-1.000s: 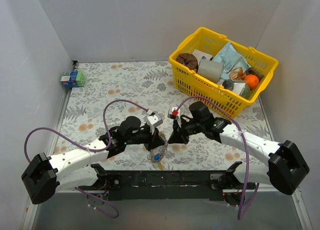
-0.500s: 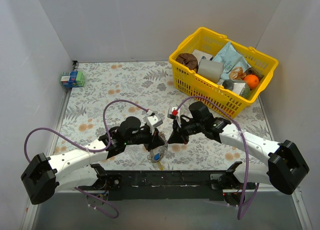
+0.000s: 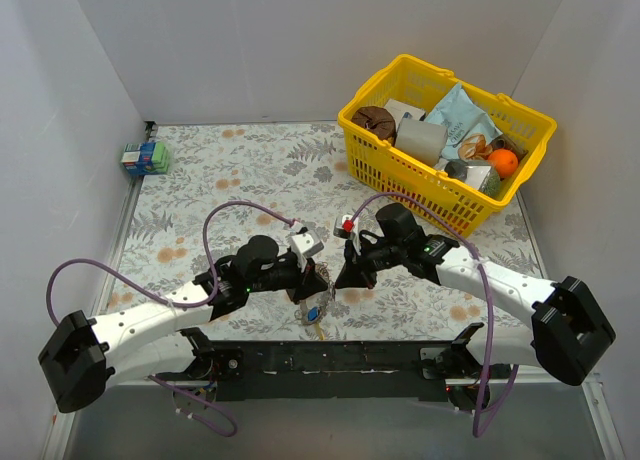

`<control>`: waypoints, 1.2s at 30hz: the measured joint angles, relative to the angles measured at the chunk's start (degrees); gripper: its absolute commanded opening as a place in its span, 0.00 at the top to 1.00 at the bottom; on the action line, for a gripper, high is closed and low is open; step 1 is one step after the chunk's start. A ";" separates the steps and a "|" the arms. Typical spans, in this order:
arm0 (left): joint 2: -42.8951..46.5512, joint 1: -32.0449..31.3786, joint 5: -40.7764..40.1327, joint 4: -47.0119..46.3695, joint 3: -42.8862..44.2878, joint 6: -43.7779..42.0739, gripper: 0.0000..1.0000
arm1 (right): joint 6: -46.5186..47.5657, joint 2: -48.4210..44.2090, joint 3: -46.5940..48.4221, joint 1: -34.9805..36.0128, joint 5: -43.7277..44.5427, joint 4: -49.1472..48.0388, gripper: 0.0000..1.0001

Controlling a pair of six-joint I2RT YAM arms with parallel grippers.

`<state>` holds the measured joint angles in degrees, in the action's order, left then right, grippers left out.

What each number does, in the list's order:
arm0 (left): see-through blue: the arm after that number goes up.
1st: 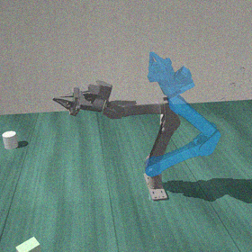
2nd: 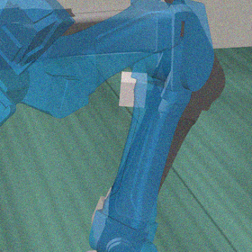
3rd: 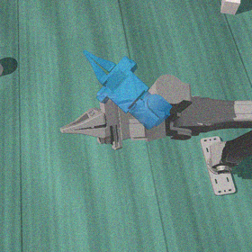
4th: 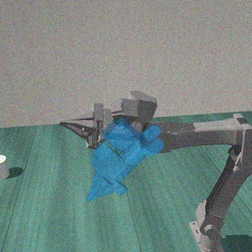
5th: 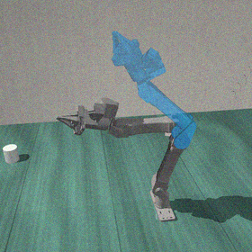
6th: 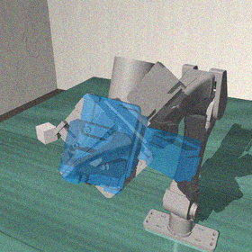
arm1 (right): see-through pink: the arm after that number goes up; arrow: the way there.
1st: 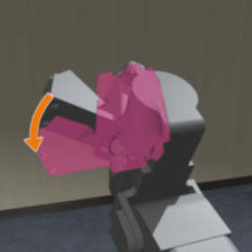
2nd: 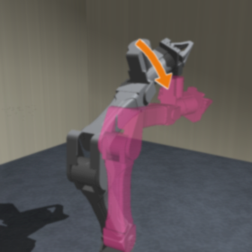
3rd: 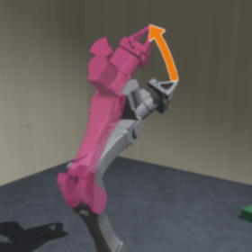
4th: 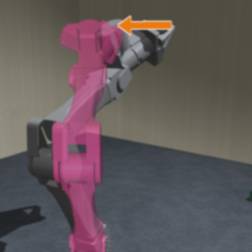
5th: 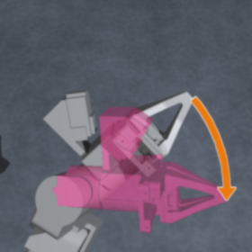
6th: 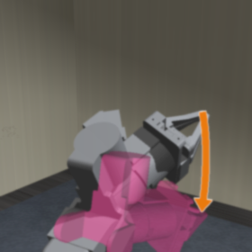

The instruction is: Put the keys on the keyring

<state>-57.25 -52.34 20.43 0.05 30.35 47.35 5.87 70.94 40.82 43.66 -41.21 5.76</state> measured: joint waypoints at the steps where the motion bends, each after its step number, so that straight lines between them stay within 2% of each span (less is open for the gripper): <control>1: 0.17 -0.02 -0.09 0.02 -0.07 -0.04 1.00 | -0.04 0.15 0.00 0.00 -0.13 -0.09 0.99; 18: 2.21 -0.33 -0.52 -0.79 -1.60 -0.22 1.00 | -0.13 0.57 -0.04 0.04 -1.51 -0.90 0.97; 19: 2.29 -0.33 -0.55 -0.83 -1.66 -0.24 1.00 | -0.13 0.52 -0.11 0.04 -1.60 -1.11 0.94; 21: 2.40 -0.35 -0.55 -1.01 -1.79 -0.24 1.00 | -0.24 0.39 -0.15 0.04 -1.62 -1.18 0.80; 25: 2.80 -0.46 -0.44 -1.42 -1.81 -0.22 1.00 | -0.50 -0.11 -0.22 0.02 -0.98 -1.27 0.65; 26: 2.97 -0.48 -0.42 -1.51 -1.81 -0.22 1.00 | -0.42 -0.39 -0.24 0.02 -0.72 -1.29 0.57; 28: 3.32 -0.55 -0.42 -1.68 -1.81 -0.22 1.00 | -0.52 -1.53 -0.63 0.02 -0.11 -1.42 0.51; 29: 3.50 -0.59 -0.42 -1.73 -1.81 -0.22 1.00 | -0.52 -2.49 -0.98 0.02 0.31 -1.62 0.45; 32: 3.89 -0.68 -0.42 -1.79 -1.84 -0.22 1.00 | -0.50 -6.10 -2.10 0.02 1.14 -1.86 0.33; 36: 4.74 -0.68 -0.39 -2.08 -2.29 -0.28 1.00 | -0.35 -10.56 -3.13 0.02 2.27 -2.80 0.24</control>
<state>-52.51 -53.01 20.03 -2.02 28.05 47.07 5.52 60.38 37.69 43.68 -38.94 2.96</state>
